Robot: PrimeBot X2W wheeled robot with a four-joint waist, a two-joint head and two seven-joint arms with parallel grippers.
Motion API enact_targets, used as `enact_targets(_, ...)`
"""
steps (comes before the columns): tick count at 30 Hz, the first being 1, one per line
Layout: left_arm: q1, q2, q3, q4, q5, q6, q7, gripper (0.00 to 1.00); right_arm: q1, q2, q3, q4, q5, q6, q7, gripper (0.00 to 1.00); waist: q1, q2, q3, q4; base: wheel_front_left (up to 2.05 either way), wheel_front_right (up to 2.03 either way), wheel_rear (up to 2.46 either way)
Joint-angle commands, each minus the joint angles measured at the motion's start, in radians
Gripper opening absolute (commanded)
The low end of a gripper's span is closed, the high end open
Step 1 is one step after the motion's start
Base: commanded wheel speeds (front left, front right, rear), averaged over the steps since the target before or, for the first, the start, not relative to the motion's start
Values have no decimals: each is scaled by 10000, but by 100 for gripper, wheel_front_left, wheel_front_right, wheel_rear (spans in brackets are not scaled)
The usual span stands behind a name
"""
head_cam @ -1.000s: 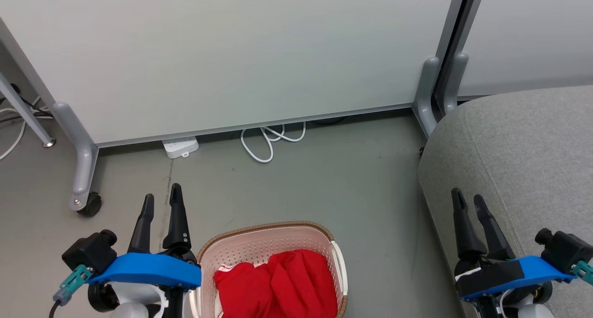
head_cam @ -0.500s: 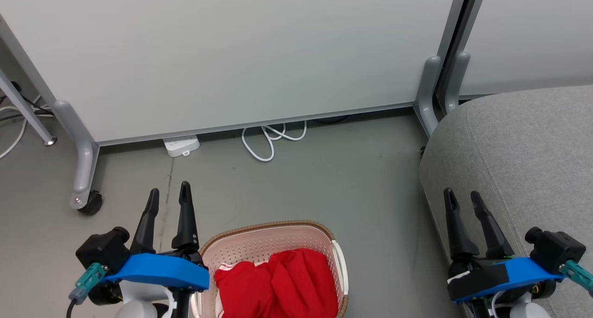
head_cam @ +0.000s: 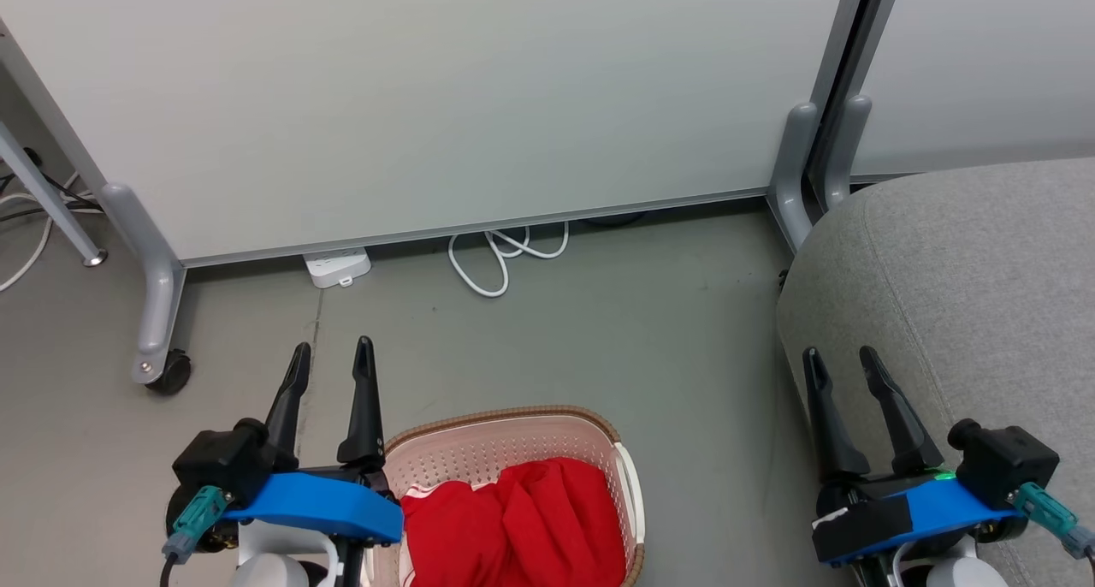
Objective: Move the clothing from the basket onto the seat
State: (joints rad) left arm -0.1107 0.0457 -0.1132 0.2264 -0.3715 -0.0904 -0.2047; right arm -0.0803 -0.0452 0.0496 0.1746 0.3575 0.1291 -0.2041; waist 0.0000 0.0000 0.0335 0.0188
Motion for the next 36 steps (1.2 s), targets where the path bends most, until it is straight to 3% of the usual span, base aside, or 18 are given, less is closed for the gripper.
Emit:
enact_targets(1, -202, 53, -68, -2, 252, -56, -88, 100, -210, -72, 33, -87, -245, 21, -96, 100, 0, 0, -2, 5, 0, 0, 0)
enact_targets(30, -265, 59, -460, 247, 2069, -104, -618, 100, -151, -80, 273, -55, -2263, 25, -625, 100, 0, 0, 67, 50, 0, 0, 0)
enact_targets(36, -256, 59, -446, 304, 2039, -122, -622, 100, -119, -79, 256, -12, -2226, 18, -623, 100, 0, 0, 80, 50, 0, 0, 0)
